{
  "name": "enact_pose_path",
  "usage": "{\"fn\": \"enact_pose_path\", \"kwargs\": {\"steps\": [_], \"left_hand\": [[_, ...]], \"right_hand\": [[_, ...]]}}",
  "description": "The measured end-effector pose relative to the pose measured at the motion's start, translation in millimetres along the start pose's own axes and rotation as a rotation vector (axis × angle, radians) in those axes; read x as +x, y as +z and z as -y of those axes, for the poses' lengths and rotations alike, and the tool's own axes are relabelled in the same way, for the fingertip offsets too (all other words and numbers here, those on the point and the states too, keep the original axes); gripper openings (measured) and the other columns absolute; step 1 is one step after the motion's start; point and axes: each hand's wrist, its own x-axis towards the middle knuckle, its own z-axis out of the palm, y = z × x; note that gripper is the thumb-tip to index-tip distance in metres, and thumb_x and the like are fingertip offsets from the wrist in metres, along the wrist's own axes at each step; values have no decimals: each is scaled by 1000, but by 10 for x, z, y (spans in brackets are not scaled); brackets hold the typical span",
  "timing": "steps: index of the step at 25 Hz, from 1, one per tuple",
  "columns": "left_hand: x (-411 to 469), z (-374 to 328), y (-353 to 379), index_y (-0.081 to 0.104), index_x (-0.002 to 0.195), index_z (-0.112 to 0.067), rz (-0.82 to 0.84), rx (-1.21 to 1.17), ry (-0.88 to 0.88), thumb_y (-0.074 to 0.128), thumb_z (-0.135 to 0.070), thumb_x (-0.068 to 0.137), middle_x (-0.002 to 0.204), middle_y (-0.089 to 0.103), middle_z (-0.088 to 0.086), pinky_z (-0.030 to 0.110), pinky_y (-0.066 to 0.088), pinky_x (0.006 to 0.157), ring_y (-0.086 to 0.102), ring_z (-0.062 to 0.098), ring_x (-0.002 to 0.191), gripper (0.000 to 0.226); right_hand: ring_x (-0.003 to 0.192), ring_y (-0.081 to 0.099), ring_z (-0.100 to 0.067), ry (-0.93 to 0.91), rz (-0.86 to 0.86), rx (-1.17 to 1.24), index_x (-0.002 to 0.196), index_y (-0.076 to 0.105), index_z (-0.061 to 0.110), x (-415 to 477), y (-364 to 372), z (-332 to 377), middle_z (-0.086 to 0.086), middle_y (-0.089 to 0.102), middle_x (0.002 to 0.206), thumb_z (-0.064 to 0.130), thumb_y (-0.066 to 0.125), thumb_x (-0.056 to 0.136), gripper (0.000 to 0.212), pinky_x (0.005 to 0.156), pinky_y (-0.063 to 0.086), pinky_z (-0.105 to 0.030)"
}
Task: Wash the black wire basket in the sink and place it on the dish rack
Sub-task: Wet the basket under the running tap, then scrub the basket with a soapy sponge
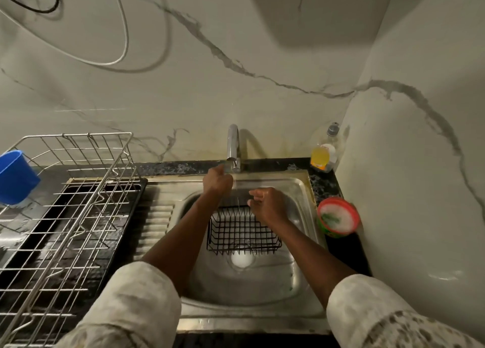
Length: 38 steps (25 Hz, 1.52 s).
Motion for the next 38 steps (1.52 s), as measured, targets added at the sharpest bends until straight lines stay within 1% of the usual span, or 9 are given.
{"fn": "enact_pose_path", "kwargs": {"steps": [2, 6, 10, 13, 16, 19, 25, 31, 38], "left_hand": [[191, -83, 65, 57, 142, -12, 72, 107, 20, 49, -3, 101, 125, 64, 10, 15, 45, 57, 60, 16, 87, 42], [434, -136, 218, 48, 145, -3, 135, 127, -43, 56, -6, 99, 134, 60, 19, 30, 59, 85, 64, 29, 112, 47], [488, -78, 234, 44, 152, -10, 173, 195, 9, 54, -5, 99, 139, 57, 18, 16, 47, 56, 60, 24, 101, 54], [404, 6, 192, 43, 152, -11, 190, 178, 60, 54, 5, 93, 147, 54, 16, 16, 45, 55, 59, 22, 103, 62], [243, 52, 195, 45, 152, -13, 203, 159, 124, 59, 7, 92, 151, 53, 12, 16, 54, 74, 62, 23, 121, 65], [89, 99, 305, 52, 148, -13, 216, 144, 147, 69, 0, 92, 150, 56, 10, 32, 50, 105, 56, 25, 135, 60], [-259, -148, 925, 77, 106, -16, 335, 52, 190, 78, -15, 90, 98, 76, -6, 32, 61, 91, 71, 5, 86, 16], [-395, -297, 1658, 76, 114, -12, 462, 50, 125, 82, -14, 86, 103, 79, 9, 42, 61, 92, 77, 22, 94, 28], [-466, -200, 1979, 73, 122, -5, 514, 23, 27, 80, -9, 87, 104, 79, 15, 43, 61, 94, 77, 28, 96, 36]], "right_hand": [[99, 71, -13, 18, 2, 15, 118, 72, 9, 81, 30, -80, -7, 75, 113, 14, 75, 87, 32, 87, 58, -27], [97, 71, -10, 57, -1, 16, 115, 74, 13, 163, 41, -174, -3, 76, 111, 17, 75, 87, 29, 89, 59, -31], [93, 72, -10, 64, -10, 5, 112, 76, 13, 199, 63, -160, -3, 76, 108, 15, 75, 86, 25, 88, 59, -29], [93, 72, -11, 53, -23, 9, 110, 77, 13, 200, 86, -78, -4, 77, 105, 11, 74, 87, 24, 88, 59, -30], [94, 73, -12, 29, -82, -12, 109, 77, 14, 179, 45, 7, -2, 77, 103, 9, 74, 86, 23, 88, 59, -29], [97, 72, -13, 6, -109, -22, 108, 77, 14, 77, -111, 64, -1, 77, 104, 7, 74, 85, 24, 91, 57, -29], [85, 72, -16, 29, -256, -98, 94, 79, 16, -130, -747, -203, -2, 78, 91, 6, 75, 81, 17, 81, 60, -34], [100, 69, -30, 392, -183, -456, 103, 76, 15, -255, -1466, -664, -8, 73, 105, 20, 66, 84, 22, 86, 56, -32], [132, 51, -29, 500, 134, -636, 144, 50, 9, -184, -1479, -903, -13, 53, 144, 43, 76, 85, 73, 108, 41, -35]]}}
